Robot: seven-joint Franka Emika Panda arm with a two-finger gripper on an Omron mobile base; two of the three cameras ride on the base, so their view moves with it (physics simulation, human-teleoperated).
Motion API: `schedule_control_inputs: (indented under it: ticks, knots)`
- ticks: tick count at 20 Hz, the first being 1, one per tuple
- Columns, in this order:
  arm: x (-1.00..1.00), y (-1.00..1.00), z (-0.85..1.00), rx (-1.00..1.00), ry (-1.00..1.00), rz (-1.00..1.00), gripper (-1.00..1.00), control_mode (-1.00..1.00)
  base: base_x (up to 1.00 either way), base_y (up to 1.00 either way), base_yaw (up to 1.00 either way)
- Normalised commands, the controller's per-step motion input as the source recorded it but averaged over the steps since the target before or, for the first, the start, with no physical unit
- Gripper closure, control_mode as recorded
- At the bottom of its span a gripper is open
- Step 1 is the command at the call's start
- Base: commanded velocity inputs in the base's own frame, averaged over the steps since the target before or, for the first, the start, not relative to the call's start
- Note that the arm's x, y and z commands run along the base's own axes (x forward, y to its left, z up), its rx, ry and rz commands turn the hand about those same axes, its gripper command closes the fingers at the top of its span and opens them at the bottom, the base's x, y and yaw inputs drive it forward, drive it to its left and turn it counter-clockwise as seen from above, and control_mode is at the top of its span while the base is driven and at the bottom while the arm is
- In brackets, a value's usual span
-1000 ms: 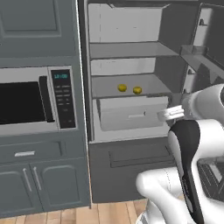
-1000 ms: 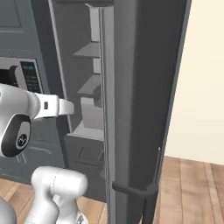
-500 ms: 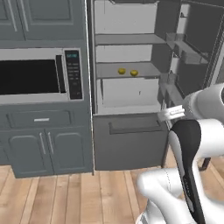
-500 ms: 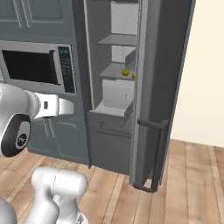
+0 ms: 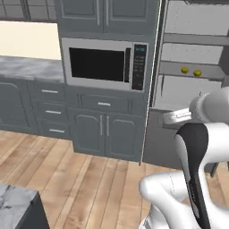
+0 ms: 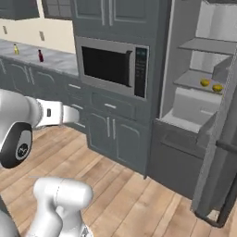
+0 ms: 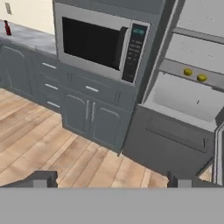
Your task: Place the condiment bottle and mustard from the counter to the top shelf of the fridge. If the existing items in the fridge are on the top shelf, move them to other shelves.
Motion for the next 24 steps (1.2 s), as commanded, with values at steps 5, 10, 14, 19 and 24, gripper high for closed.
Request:
schedule_control_inputs:
  ticks: [5, 10, 14, 19, 24]
  knots:
    - [0.0, 0.0, 0.0, 0.0, 0.0, 0.0, -1.0, 1.0, 0.7, 0.85, 0.53]
    - [0.0, 0.0, 0.0, 0.0, 0.0, 0.0, -1.0, 1.0, 1.0, 0.31, 0.2]
    - [0.0, 0.0, 0.0, 0.0, 0.0, 0.0, -1.0, 1.0, 1.0, -0.02, 0.1]
    - [0.0, 0.0, 0.0, 0.0, 0.0, 0.0, -1.0, 1.0, 1.0, 0.37, 0.09]
    - [0.0, 0.0, 0.0, 0.0, 0.0, 0.0, -1.0, 1.0, 1.0, 0.69, 0.06]
